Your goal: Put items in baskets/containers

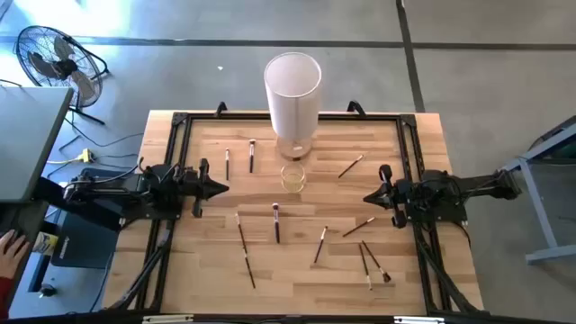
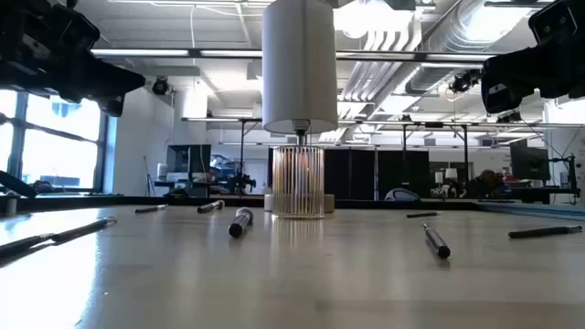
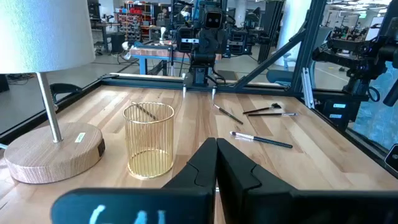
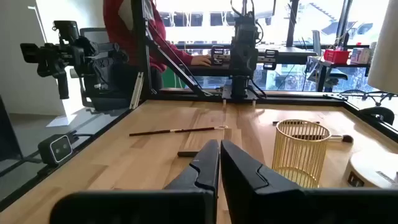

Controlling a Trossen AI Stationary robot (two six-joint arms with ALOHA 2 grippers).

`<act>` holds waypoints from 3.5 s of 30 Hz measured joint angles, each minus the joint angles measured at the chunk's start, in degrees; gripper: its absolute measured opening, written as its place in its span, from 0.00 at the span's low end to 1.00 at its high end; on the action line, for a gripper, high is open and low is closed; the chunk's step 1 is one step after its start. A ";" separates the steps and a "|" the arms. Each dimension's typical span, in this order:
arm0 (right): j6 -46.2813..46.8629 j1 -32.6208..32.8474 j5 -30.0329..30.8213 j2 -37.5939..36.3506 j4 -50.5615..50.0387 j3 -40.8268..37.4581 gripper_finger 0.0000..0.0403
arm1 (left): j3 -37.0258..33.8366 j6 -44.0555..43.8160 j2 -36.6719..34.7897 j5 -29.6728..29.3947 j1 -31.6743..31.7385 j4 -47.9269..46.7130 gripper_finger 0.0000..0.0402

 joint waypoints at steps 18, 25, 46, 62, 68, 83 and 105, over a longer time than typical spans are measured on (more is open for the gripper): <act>0.02 0.00 0.01 0.00 -0.01 0.02 0.03 | 0.00 -0.02 0.02 0.00 0.00 0.02 0.00; 0.02 -0.02 0.00 0.00 -0.02 0.01 0.03 | 0.01 -0.01 0.01 -0.02 0.02 0.01 0.00; 0.00 0.00 0.02 0.00 0.00 0.02 0.03 | 0.00 -0.01 0.00 0.00 0.02 0.00 0.00; 0.01 0.00 0.00 0.00 -0.02 0.02 0.03 | 0.00 -0.02 0.01 -0.01 0.01 0.01 0.00; 0.02 0.00 0.01 0.00 -0.02 0.01 0.03 | 0.01 -0.01 0.00 -0.01 0.01 0.02 0.00; 0.02 0.00 0.00 0.00 -0.02 0.02 0.03 | 0.00 0.02 0.01 -0.10 0.01 0.76 0.00; 0.02 0.00 0.02 0.00 -0.02 0.00 0.03 | 19.46 -4.42 34.01 -20.81 -2.44 14.96 0.00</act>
